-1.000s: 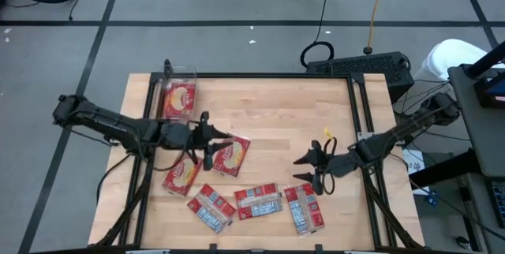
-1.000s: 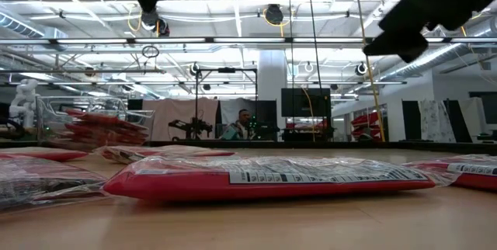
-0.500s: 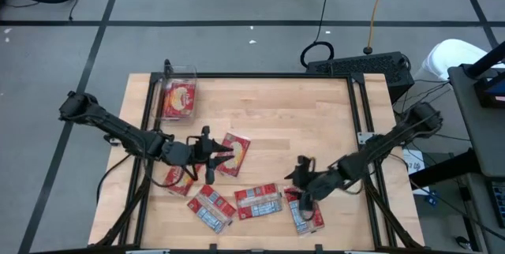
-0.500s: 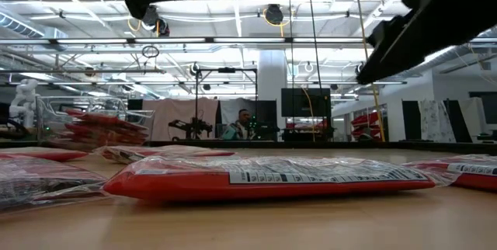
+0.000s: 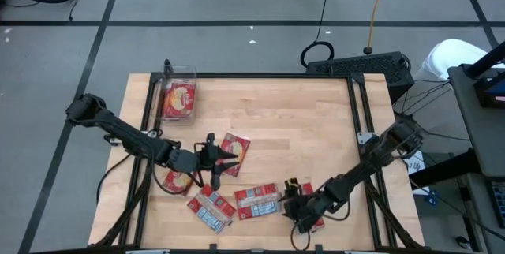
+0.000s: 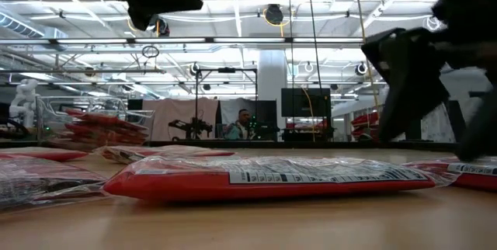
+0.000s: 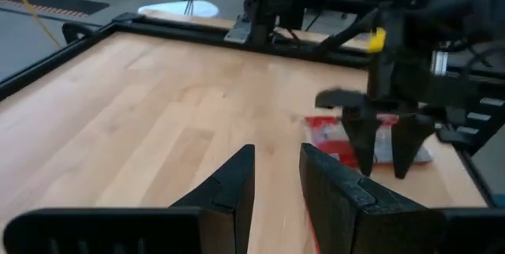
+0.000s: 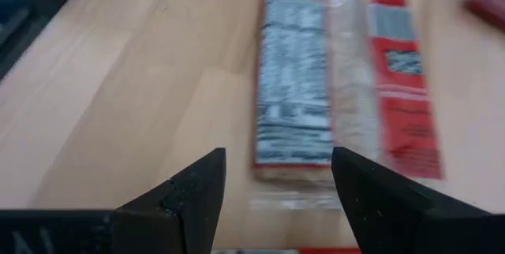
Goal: Sort popcorn bags into baskets
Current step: Put the red popcorn bag into the transparent bin
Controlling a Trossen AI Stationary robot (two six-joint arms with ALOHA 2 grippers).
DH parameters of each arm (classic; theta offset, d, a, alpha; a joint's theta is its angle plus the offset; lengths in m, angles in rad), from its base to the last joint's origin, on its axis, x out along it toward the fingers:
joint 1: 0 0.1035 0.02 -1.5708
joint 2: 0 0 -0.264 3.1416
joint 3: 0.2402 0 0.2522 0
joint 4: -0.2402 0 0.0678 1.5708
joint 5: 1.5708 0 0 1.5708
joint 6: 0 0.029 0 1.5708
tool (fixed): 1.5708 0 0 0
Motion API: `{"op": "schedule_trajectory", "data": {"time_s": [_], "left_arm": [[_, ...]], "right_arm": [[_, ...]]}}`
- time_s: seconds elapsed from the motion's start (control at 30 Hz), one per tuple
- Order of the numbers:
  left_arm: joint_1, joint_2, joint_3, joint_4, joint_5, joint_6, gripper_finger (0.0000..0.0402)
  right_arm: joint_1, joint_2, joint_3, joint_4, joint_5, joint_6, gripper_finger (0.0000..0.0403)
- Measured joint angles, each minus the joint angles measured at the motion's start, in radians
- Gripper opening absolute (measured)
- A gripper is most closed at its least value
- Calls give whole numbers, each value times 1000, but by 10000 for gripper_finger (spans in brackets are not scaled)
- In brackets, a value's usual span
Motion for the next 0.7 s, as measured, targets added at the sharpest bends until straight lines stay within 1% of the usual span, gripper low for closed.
{"op": "schedule_trajectory", "data": {"time_s": [0.13,0.17,0.23,0.3,0.43,0.47,0.53,0.63,0.7], "left_arm": [[0,-1,0,15,-11,9,108],[0,-1,0,16,-11,11,108],[0,-2,0,18,-12,14,108],[0,-1,0,17,-12,22,108],[0,-2,0,18,-14,33,108],[1,-1,0,17,-15,34,108],[1,-2,0,18,-16,35,108],[1,-1,0,17,-16,39,108],[3,-2,0,17,-16,39,108]], "right_arm": [[4,46,0,76,2,-36,226],[6,53,-1,90,11,-49,226],[6,63,0,116,62,-83,227],[7,63,-1,109,81,-118,227],[-4,63,-2,82,76,-139,227],[-7,63,-7,90,72,-146,227],[-17,62,-22,105,27,-144,227],[-41,60,-45,115,-29,-97,225],[-58,59,-59,117,-55,-59,216]]}}
